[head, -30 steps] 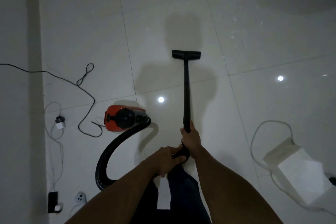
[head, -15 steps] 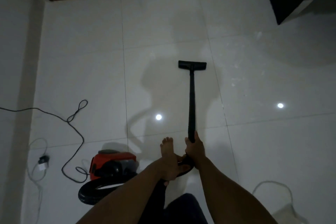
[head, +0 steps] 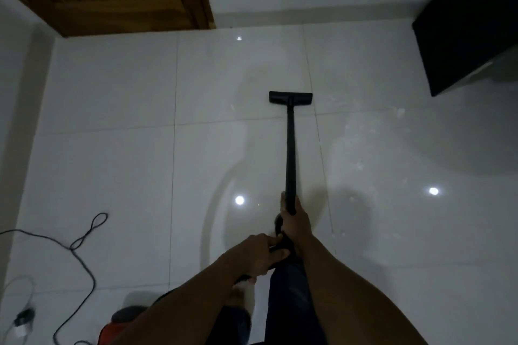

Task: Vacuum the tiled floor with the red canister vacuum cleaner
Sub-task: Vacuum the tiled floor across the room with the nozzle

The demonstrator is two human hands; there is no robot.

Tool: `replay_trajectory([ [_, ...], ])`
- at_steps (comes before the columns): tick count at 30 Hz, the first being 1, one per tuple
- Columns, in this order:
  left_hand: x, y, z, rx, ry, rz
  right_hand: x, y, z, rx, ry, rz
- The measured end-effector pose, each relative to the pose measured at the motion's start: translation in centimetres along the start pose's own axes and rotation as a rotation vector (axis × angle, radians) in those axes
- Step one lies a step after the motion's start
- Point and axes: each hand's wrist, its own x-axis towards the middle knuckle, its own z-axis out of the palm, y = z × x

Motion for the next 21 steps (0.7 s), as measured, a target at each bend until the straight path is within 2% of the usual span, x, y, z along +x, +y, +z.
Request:
replay_trajectory([
  [6, 7.9, 9.2, -6.8, -0.109, 0.013, -0.041, 5.3, -13.2, -7.7, 0.053, -0.07, 0.068],
  [9, 11.6, 13.7, -9.9, -0.135, 0.046, -0.045, 10.7, -16.6, -10.9, 0.03, -0.065, 0.069],
  [13, 15.4, 18.1, -13.8, -0.053, 0.082, -0.008, 16.6, -20.5, -13.1, 0.036, -0.082, 0.066],
  [21, 20.9, 22.3, -20.9, -0.144, 0.16, -0.027, 24.9, -28.1, -13.9, 0.012, -0.135, 0.014],
])
